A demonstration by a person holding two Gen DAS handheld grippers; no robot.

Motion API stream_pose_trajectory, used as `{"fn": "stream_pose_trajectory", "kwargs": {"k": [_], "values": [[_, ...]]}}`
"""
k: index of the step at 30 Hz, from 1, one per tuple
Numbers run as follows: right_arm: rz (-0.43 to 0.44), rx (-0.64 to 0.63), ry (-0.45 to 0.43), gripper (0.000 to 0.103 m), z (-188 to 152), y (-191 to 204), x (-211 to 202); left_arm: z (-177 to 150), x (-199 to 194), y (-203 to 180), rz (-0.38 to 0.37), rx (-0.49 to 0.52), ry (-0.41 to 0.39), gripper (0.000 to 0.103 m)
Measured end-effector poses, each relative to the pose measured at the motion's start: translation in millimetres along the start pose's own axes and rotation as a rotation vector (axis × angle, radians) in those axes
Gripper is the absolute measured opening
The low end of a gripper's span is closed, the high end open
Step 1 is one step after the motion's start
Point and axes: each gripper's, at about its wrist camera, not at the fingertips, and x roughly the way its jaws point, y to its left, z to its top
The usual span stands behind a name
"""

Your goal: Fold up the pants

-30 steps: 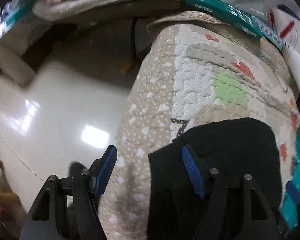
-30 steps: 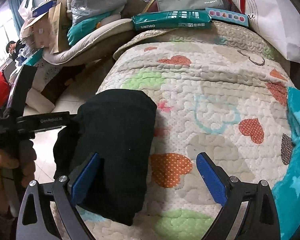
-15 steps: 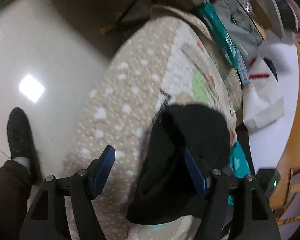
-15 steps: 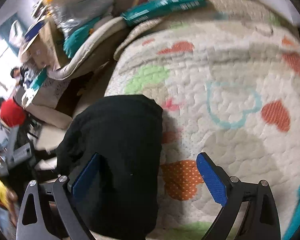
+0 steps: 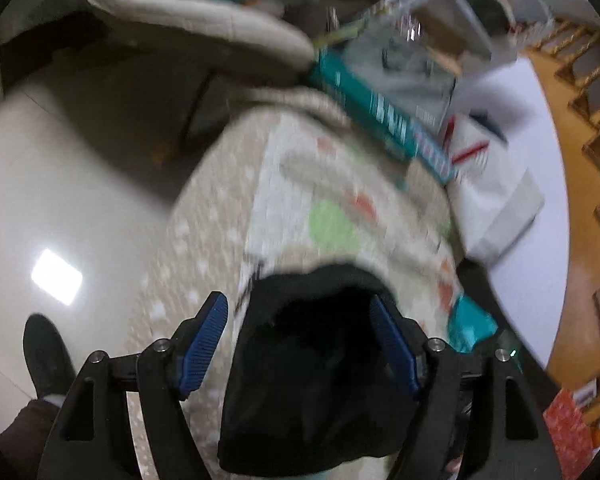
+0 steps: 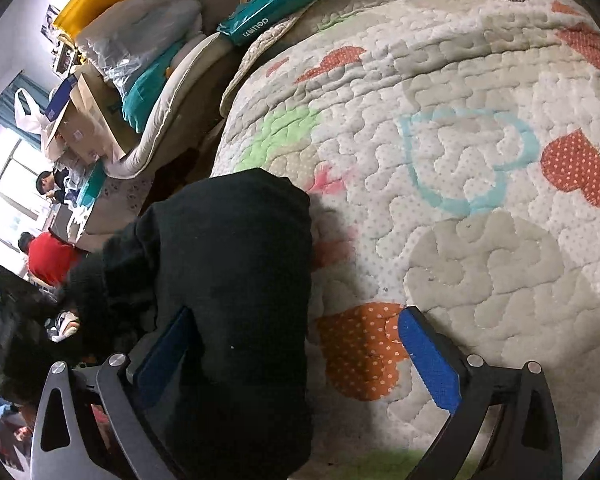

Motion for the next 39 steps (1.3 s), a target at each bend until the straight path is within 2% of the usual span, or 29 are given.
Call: {"fn": "stream_pose_trajectory", "kwargs": {"k": [3, 5, 7, 10, 11, 13, 16, 18, 20, 21, 22, 23, 25, 26, 27, 28, 30, 31, 32, 34, 39], "values": [[-0.001, -0.016, -0.004, 0.103, -1.8, 0.3, 0.0, 13.3, -17.4, 4.7, -0.033, -0.057, -0.077, 0.073], [-0.003, -0.025, -0.011, 0.103, -2.3, 1.9, 0.4, 15.5, -18.5, -5.5, 0.009, 0.002, -0.094, 0.073], [0.0, -0.022, -0.015, 0.103, -2.6, 1.7, 1.2, 8.6, -9.1, -20.1, 0.076, 0.087, -0.076, 0.073], [0.003, -0.02, -0.016, 0.103, -3.6, 0.9, 0.3, -8.9, 26.4, -30.9, 0.256, 0.195, 0.054, 0.074], [0.002, -0.022, -0.013, 0.103, -3.8, 0.9, 0.4, -15.0, 41.1, -26.8, 0.33, 0.209, 0.107, 0.074], [-0.002, -0.035, -0.01, 0.103, -4.2, 2.0, 1.0, -21.1, 58.0, -13.2, 0.393, 0.183, 0.194, 0.076], [-0.001, -0.03, -0.008, 0.103, -3.6, 2.1, 1.4, -19.1, 59.3, 8.2, 0.308, 0.062, 0.243, 0.079], [0.006, -0.025, 0.008, 0.103, 0.0, 3.4, 4.6, -18.4, 63.2, 24.0, 0.226, -0.02, 0.292, 0.082], [0.018, -0.036, 0.029, 0.103, 6.3, 6.2, 9.7, -22.2, 73.4, 44.1, 0.103, -0.16, 0.37, 0.094], [0.023, -0.044, 0.036, 0.103, 8.7, 7.5, 12.6, -27.3, 79.9, 48.6, 0.061, -0.2, 0.404, 0.096], [0.027, -0.057, 0.045, 0.103, 12.6, 9.3, 16.6, -29.3, 81.5, 48.1, 0.061, -0.188, 0.394, 0.098], [0.028, -0.066, 0.049, 0.103, 15.0, 10.8, 19.4, -31.9, 83.8, 40.2, 0.078, -0.133, 0.398, 0.101], [0.016, -0.08, 0.056, 0.103, 19.1, 15.3, 24.8, -44.2, 89.2, 17.4, 0.155, 0.019, 0.387, 0.103], [-0.001, -0.092, 0.056, 0.103, 19.5, 18.7, 26.8, -52.8, 91.5, 3.9, 0.212, 0.108, 0.362, 0.103], [-0.02, -0.108, 0.054, 0.103, 18.7, 22.5, 28.1, -58.2, 91.5, -4.5, 0.238, 0.158, 0.338, 0.103], [-0.041, -0.137, 0.052, 0.103, 16.6, 28.4, 29.2, -60.7, 89.6, -9.3, 0.246, 0.176, 0.314, 0.097], [-0.013, -0.161, 0.047, 0.081, 12.8, 35.2, 26.3, -57.6, 83.0, -12.4, 0.218, 0.161, 0.296, 0.072], [0.012, -0.158, 0.054, 0.062, 11.7, 40.5, 23.3, -54.4, 79.7, -13.4, 0.203, 0.154, 0.299, 0.055], [-0.003, -0.173, 0.05, 0.061, 11.1, 44.4, 20.8, -49.6, 76.6, -12.9, 0.161, 0.135, 0.309, 0.044], [-0.017, -0.227, 0.04, 0.057, 11.1, 55.1, 15.7, -44.6, 70.6, -14.8, 0.14, 0.114, 0.303, 0.038], [-0.003, -0.25, 0.019, 0.054, 22.9, 61.0, -0.7, -32.4, 63.8, -25.2, 0.083, 0.066, 0.296, 0.035]]}}
